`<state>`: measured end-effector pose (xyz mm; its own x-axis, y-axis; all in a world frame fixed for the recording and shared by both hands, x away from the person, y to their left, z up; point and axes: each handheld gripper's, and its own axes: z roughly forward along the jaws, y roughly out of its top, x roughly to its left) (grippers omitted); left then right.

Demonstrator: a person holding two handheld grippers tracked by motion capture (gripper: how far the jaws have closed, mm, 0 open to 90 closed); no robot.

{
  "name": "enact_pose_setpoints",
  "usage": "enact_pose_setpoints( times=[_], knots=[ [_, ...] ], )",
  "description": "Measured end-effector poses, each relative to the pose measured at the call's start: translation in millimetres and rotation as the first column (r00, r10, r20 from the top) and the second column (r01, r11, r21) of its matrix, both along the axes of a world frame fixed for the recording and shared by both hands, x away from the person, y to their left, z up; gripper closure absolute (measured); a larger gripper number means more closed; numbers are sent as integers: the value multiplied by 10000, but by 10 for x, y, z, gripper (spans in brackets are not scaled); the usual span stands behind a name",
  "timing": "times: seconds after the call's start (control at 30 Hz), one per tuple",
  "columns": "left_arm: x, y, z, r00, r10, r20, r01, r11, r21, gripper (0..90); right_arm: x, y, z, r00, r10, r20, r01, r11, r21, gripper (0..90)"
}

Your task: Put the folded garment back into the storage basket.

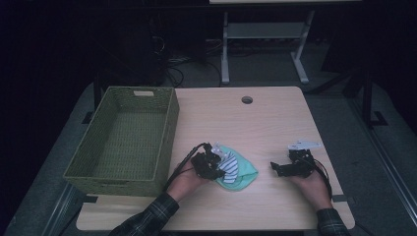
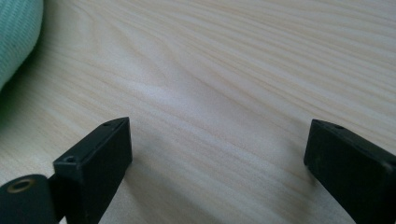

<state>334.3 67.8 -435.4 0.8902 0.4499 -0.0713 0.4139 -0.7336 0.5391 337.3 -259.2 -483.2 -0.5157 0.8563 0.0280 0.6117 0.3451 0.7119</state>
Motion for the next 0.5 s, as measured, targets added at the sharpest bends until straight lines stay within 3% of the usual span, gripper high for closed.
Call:
enact_pose_setpoints(
  times=[0.23, 0.5],
  knots=[
    [26, 97, 169, 9990, 353, -287, -371, 9972, -642, 738, -3, 3, 1, 10000, -36, -56, 36, 10000, 24, 70],
    [72, 188, 373, 9971, 589, -490, -637, 9928, -1014, 738, -4, 5, 2, 10000, -61, -77, 61, 10000, 38, 69]
  ],
)
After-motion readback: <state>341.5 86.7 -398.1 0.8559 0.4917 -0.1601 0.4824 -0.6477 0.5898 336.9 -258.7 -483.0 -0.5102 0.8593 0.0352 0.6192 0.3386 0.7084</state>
